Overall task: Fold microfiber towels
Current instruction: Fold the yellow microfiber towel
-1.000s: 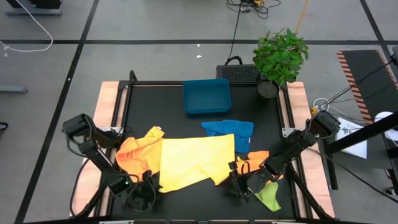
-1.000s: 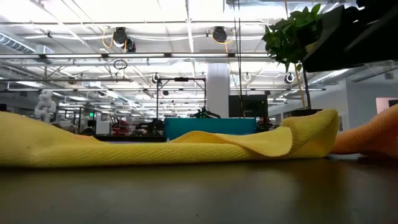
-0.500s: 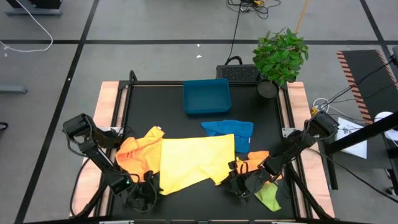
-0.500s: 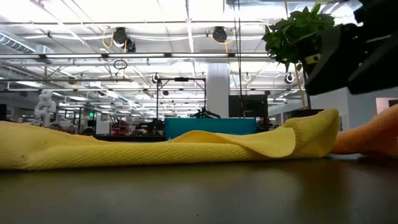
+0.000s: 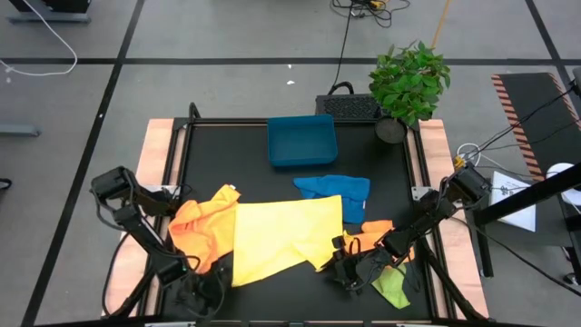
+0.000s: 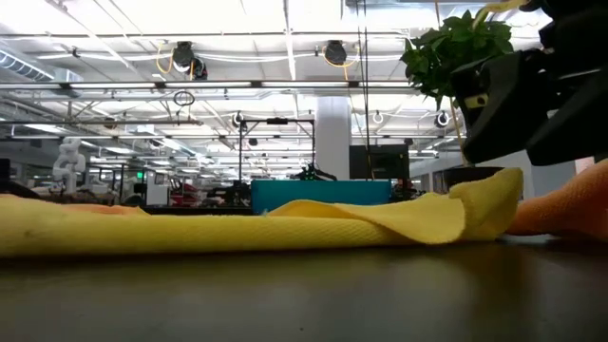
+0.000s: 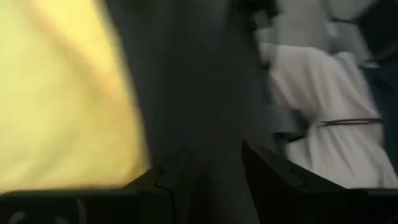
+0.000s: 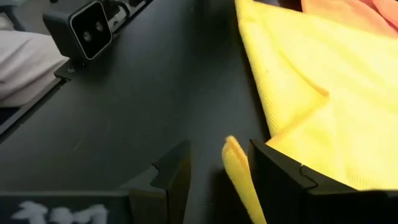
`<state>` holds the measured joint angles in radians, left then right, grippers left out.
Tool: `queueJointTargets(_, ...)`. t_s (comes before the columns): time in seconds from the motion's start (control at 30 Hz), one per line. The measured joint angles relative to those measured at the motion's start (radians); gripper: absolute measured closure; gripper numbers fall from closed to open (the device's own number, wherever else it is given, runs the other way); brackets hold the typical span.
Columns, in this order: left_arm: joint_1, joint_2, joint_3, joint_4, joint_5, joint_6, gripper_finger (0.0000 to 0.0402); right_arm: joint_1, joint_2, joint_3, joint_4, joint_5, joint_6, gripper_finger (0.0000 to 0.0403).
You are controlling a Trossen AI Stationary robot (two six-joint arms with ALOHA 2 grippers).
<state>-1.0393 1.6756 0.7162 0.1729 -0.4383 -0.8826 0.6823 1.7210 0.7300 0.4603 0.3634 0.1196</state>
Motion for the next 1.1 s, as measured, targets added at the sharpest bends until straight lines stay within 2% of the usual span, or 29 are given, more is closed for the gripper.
queueJointTargets(0.17, -0.020, 0.000, 0.000, -0.003, -0.005, 0.027, 0.0263, 0.000, 0.000, 0.000, 0.002, 0.000, 0.000, 0.0252)
queueJointTargets(0.5, -0.021, 0.000, 0.000, -0.223, -0.088, -0.156, 0.0263, 0.000, 0.000, 0.000, 0.007, 0.001, -0.001, 0.0252)
queueJointTargets(0.7, -0.021, 0.000, 0.000, -0.228, -0.097, -0.159, 0.0263, 0.000, 0.000, 0.000, 0.007, 0.001, -0.001, 0.0252)
queueJointTargets(0.9, -0.010, 0.001, 0.000, -0.207, -0.161, -0.142, 0.0263, 0.000, 0.000, 0.000, 0.014, 0.001, -0.001, 0.0252)
queueJointTargets(1.1, 0.026, 0.035, 0.000, -0.187, -0.114, -0.133, 0.0263, 0.013, 0.000, -0.001, 0.107, -0.027, -0.039, 0.0252)
